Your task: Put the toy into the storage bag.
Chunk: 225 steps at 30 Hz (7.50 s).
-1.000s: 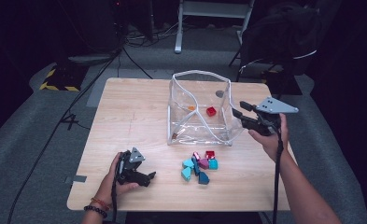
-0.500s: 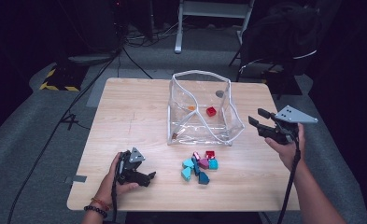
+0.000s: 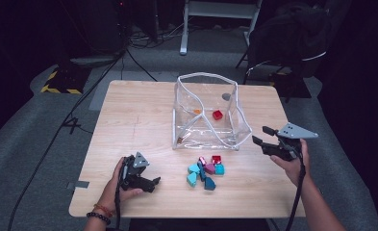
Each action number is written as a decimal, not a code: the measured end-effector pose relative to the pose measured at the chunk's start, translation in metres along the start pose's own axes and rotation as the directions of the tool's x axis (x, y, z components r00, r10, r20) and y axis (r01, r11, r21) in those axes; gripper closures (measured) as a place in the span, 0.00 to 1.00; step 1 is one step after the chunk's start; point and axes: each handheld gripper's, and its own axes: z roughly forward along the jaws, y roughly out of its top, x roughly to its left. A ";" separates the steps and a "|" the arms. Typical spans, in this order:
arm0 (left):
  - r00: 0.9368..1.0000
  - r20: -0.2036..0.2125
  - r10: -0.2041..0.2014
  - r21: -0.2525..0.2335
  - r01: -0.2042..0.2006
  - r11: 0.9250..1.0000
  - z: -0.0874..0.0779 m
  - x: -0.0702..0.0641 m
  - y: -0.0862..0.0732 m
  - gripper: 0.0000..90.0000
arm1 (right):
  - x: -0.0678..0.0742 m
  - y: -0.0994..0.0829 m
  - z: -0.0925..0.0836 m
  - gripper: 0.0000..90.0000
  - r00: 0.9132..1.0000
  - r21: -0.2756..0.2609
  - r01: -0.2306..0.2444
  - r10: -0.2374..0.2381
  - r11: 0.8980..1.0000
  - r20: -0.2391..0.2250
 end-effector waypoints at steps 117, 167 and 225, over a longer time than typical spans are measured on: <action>1.000 0.000 0.000 0.000 0.000 1.000 0.000 0.000 0.000 0.01 | -0.011 -0.032 -0.016 0.66 0.995 -0.037 -0.079 0.077 0.996 -0.063; 1.000 0.000 0.000 0.000 0.000 1.000 0.000 0.000 0.000 0.01 | 0.022 0.096 0.009 0.66 0.994 -0.119 0.102 -0.107 0.988 -0.036; 1.000 -0.011 -0.020 -0.006 0.020 1.000 -0.002 -0.002 -0.004 0.01 | 0.006 0.063 -0.029 0.44 0.997 -0.085 0.071 -0.071 0.994 -0.005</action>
